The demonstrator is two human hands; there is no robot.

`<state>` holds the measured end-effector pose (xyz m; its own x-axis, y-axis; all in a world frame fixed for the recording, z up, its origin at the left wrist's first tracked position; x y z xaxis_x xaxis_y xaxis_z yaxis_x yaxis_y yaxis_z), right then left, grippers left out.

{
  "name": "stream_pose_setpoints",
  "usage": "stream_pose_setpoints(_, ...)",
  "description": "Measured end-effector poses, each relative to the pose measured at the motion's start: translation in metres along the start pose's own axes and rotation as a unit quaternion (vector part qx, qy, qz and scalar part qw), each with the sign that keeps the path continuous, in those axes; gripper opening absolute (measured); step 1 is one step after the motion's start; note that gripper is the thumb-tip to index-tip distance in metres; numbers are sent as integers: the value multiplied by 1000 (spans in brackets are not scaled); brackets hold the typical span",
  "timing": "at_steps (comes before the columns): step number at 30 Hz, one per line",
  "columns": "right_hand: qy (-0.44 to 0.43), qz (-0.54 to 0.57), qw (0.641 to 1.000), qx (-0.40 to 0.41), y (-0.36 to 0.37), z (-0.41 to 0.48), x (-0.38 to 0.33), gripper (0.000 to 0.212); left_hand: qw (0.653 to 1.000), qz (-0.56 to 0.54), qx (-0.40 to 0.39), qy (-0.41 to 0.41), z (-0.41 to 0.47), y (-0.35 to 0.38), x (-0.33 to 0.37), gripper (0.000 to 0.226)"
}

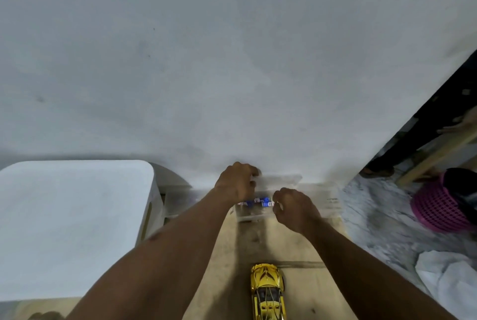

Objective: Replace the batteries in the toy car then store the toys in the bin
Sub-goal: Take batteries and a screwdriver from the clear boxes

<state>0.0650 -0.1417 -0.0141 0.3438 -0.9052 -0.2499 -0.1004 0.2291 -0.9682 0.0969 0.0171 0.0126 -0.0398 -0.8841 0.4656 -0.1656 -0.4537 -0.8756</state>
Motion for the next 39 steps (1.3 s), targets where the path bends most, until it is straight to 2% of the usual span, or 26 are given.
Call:
stream_pose_setpoints(3, 68, 5, 994, -81, 15, 16, 4, 31, 1000, -3, 7, 1, 1, 2, -3, 39)
stream_pose_setpoints(6, 74, -26, 990, -120, 21, 30, 1, 34, 1000, -5, 14, 7, 2, 4, -5, 39)
stream_pose_setpoints(20, -40, -102, 985, -132, 20, 39, -13, 33, 1000, -4, 21, 22, 3, 5, -4, 40)
stream_pose_setpoints(26, -4, -142, 981, -134, 21, 45, -26, 28, 999, -6, 26, 25, 2, 3, -2, 39)
stream_pose_setpoints(30, 20, -124, 986, -109, 27, 48, -34, 20, 1000, -11, 21, 20, 2, 4, -3, 40)
stream_pose_setpoints(39, -7, -83, 985, -152, 38, 44, -36, 33, 1000, -20, 17, 11, 4, 2, -4, 44)
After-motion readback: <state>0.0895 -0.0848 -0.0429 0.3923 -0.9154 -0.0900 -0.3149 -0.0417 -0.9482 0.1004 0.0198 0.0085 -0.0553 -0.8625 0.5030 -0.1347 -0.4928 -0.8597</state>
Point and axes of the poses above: each hand's wrist, its own z-axis towards the middle knuckle, its own y-axis out of the palm, x = y × z, the point moved 6 cm from there along z, towards the middle knuckle, and after that the axes turned 4 degrees about x, right-handed, at the moved point
